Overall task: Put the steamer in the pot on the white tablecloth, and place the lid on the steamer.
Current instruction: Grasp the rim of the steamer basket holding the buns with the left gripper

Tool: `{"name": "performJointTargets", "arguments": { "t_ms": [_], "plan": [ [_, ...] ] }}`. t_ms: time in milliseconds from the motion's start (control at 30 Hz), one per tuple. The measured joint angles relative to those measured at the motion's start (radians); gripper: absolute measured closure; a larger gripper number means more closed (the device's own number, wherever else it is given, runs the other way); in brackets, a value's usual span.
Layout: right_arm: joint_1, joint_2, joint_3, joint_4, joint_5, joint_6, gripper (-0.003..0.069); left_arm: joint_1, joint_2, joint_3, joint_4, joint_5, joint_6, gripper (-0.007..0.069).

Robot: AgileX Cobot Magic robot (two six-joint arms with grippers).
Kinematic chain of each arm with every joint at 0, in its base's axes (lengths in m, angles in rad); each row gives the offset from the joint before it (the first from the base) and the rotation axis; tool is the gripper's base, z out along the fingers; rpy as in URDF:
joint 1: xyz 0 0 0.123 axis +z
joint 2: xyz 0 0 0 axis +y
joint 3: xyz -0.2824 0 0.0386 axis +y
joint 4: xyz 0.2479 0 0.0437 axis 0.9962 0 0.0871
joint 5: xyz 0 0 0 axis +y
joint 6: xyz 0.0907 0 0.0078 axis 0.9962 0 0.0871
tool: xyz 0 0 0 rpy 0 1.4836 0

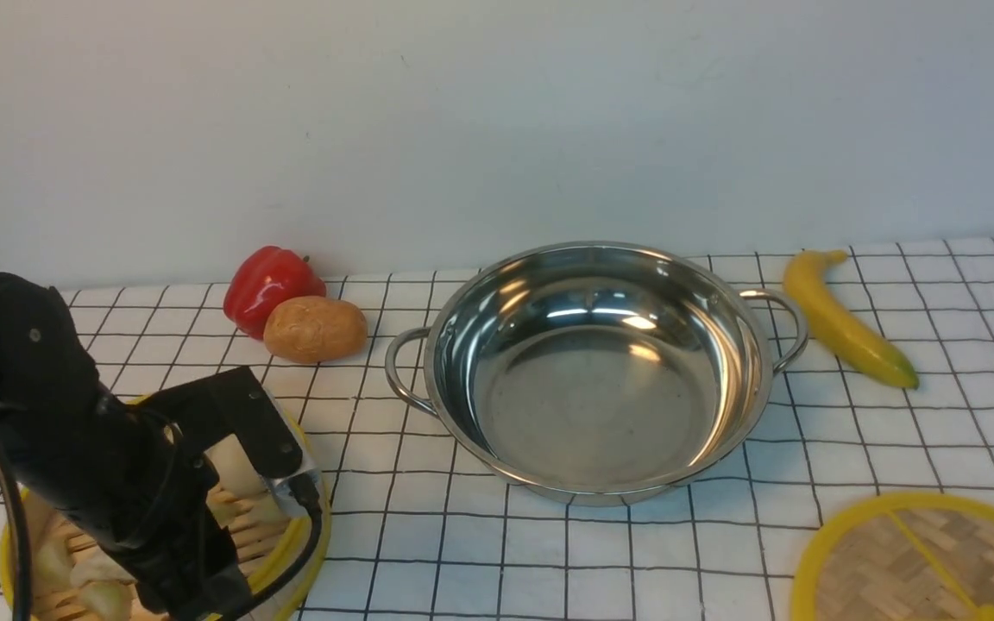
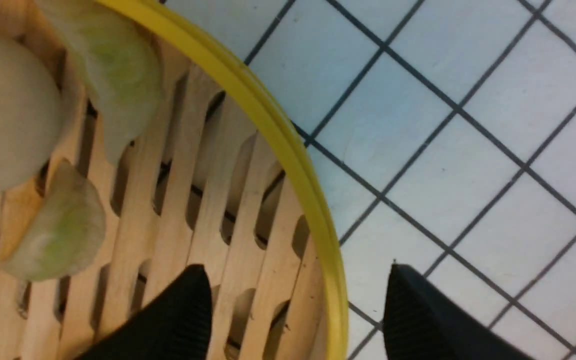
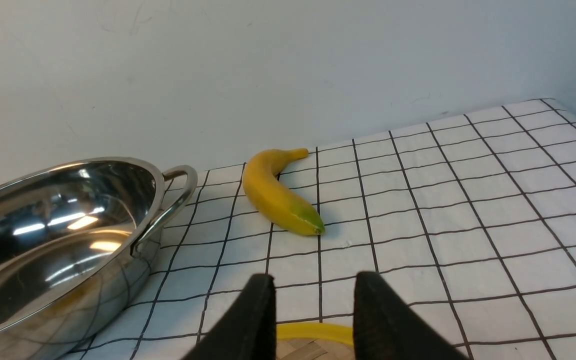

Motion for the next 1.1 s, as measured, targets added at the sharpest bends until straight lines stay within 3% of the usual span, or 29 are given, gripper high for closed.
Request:
{"name": "performJointTargets", "arguments": {
  "t_ms": [1100],
  "plan": [
    [0.000, 0.000, 0.000, 0.000, 0.000, 0.000, 0.0419, -0.001, 0.141, 0.000, 0.000, -0.029, -0.009, 0.0210]
  ]
}}
